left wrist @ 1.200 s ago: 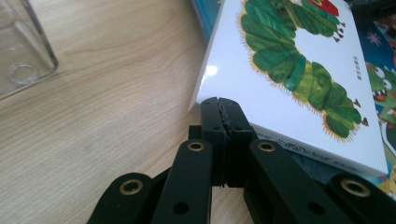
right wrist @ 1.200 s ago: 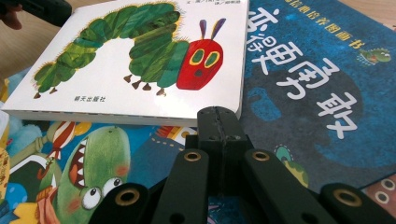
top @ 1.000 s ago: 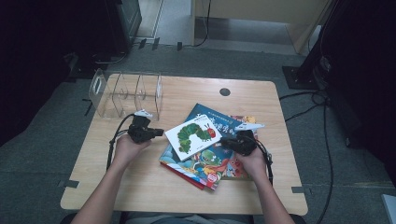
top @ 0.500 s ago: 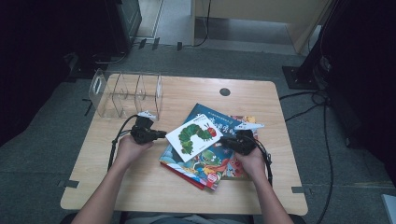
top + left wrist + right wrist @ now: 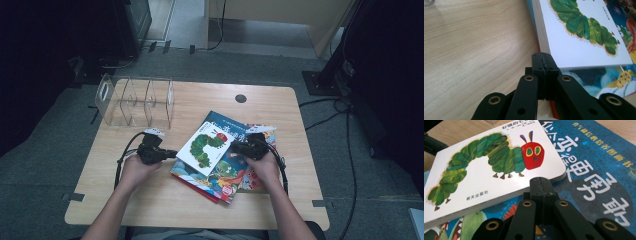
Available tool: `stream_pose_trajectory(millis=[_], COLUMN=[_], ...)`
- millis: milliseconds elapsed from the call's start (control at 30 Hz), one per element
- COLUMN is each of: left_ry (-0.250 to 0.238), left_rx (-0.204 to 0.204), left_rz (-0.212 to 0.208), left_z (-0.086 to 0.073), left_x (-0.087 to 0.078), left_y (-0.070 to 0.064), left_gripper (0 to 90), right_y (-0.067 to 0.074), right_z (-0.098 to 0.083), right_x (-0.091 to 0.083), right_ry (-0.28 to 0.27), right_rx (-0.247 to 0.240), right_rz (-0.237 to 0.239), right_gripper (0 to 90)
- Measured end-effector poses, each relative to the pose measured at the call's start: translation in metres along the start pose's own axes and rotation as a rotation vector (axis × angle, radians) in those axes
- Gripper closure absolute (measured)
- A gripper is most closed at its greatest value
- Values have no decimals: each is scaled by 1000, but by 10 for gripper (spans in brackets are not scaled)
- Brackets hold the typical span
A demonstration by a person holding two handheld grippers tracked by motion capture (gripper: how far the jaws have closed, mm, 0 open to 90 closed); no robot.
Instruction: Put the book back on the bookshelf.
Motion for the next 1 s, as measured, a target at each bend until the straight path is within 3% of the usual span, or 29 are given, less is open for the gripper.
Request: stream_pose_trajectory(millis=[200, 267, 367, 467, 633, 700, 867, 1000], left_ry=[18, 6, 6, -23, -69, -64, -38, -27], left_rx=[-5, -8, -32, -56, -68, -49, -57, -60], left_rz=[-13, 6, 3, -7, -9, -3, -25, -33], left_z=[-5, -7, -6, 0, 11, 15, 26, 31], left_x=[-1, -4, -8, -14, -17, -15, -7, -1], left_y=[-9, -8, -5, 1, 7, 6, 8, 9], left_gripper=[884, 833, 763, 616, 483, 437, 377, 367], right_y=[0, 0, 1, 2, 7, 11, 18, 21], right_z=[5, 8, 10, 10, 4, 2, -4, -7], right_x=[5, 7, 6, 5, 4, 2, 1, 2], right_ry=[9, 13, 8, -6, 25, 20, 20, -5], right_rx=[3, -3, -16, -20, -48, -52, -85, -58], right_rz=[12, 10, -1, -1, -6, -9, -18, -7], right_gripper=[900, 900, 900, 900, 900, 900, 900, 900])
Point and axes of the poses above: each handheld gripper's, and its own axes: x roughly forward along the jaws, z roughly out of its top, y roughly to its left, the point moved 2 cm from there along x, roughly forward along the jaws, and after that the axes turned 4 degrees about x, right-handed, at the moved point
